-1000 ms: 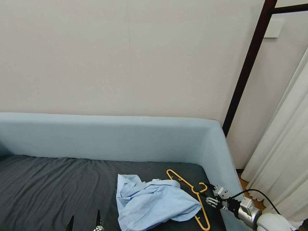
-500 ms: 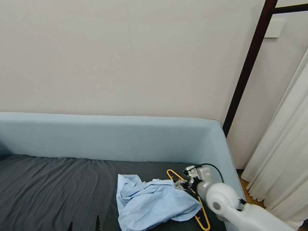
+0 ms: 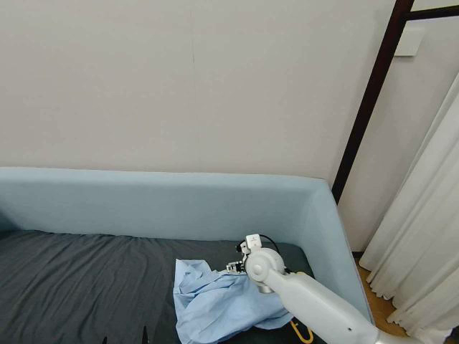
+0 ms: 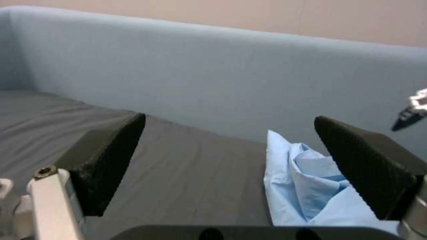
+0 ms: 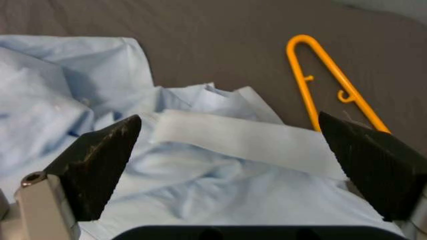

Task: Pick up the clothes from the sofa and hang them on the clothes hanger.

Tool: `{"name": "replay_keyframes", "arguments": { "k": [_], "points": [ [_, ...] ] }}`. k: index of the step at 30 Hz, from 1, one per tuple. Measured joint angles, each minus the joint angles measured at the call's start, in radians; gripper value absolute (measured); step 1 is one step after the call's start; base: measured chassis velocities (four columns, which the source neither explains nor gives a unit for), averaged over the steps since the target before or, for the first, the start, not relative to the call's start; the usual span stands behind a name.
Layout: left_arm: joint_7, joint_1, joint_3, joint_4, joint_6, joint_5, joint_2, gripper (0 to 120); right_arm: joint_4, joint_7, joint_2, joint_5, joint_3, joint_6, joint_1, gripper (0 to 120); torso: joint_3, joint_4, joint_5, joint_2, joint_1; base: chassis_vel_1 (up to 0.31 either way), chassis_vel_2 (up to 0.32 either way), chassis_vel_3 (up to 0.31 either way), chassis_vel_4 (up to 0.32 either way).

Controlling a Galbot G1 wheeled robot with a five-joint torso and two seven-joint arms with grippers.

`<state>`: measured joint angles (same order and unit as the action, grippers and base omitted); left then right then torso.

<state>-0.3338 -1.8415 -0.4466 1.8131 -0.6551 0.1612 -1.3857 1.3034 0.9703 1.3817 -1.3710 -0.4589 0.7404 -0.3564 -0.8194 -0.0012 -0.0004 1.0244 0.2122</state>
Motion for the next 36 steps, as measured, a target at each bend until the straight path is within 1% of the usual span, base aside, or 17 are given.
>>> {"name": "replay_keyframes", "arguments": {
  "k": [1, 2, 5, 6, 11, 16, 20, 36],
  "points": [
    [0.000, 0.000, 0.000, 0.000, 0.000, 0.000, 0.000, 100, 0.000, 0.000, 0.000, 0.000, 0.000, 0.000, 0.000, 100, 0.000, 0.0000, 0.0000, 0.000, 0.000, 0.000, 0.000, 0.000, 0.000],
    [-0.001, 0.002, 0.000, -0.001, 0.000, 0.001, 0.002, 100, -0.037, 0.013, 0.040, 0.001, 0.003, 0.000, 0.013, 100, 0.000, -0.0001, -0.0001, 0.000, 0.000, 0.000, 0.000, 0.000, 0.000],
    [-0.003, 0.006, -0.003, -0.007, 0.000, 0.007, 0.008, 100, -0.103, 0.025, 0.123, 0.024, -0.005, -0.002, 0.029, 100, 0.000, -0.0002, -0.0001, 0.000, 0.000, 0.000, 0.000, 0.000, 0.000],
    [-0.003, 0.006, -0.003, -0.007, 0.000, 0.007, 0.008, 100, -0.103, 0.025, 0.123, 0.024, -0.005, -0.002, 0.029, 100, 0.000, -0.0002, -0.0001, 0.000, 0.000, 0.000, 0.000, 0.000, 0.000],
    [-0.007, 0.010, -0.009, -0.014, -0.003, 0.016, 0.014, 100, -0.178, 0.026, 0.186, 0.091, -0.049, -0.006, 0.010, 100, 0.000, -0.0004, 0.0001, 0.000, 0.000, 0.000, 0.000, 0.000, 0.000],
    [-0.009, 0.009, -0.015, -0.014, -0.005, 0.019, 0.015, 100, -0.229, 0.011, 0.212, 0.147, -0.055, -0.007, -0.003, 100, 0.000, -0.0004, 0.0002, 0.000, 0.000, 0.000, 0.000, 0.000, 0.000],
    [-0.012, 0.008, -0.021, -0.015, -0.010, 0.019, 0.017, 100, -0.247, 0.006, 0.223, 0.157, -0.048, -0.008, -0.004, 100, 0.000, -0.0004, 0.0003, 0.000, 0.000, 0.000, 0.000, 0.000, 0.000],
    [-0.015, 0.013, -0.026, -0.020, -0.014, 0.024, 0.011, 100, -0.300, -0.013, 0.226, 0.209, -0.048, -0.019, -0.031, 100, 0.000, -0.0003, 0.0004, 0.000, 0.000, 0.000, 0.000, 0.000, 0.000]
  ]
}}
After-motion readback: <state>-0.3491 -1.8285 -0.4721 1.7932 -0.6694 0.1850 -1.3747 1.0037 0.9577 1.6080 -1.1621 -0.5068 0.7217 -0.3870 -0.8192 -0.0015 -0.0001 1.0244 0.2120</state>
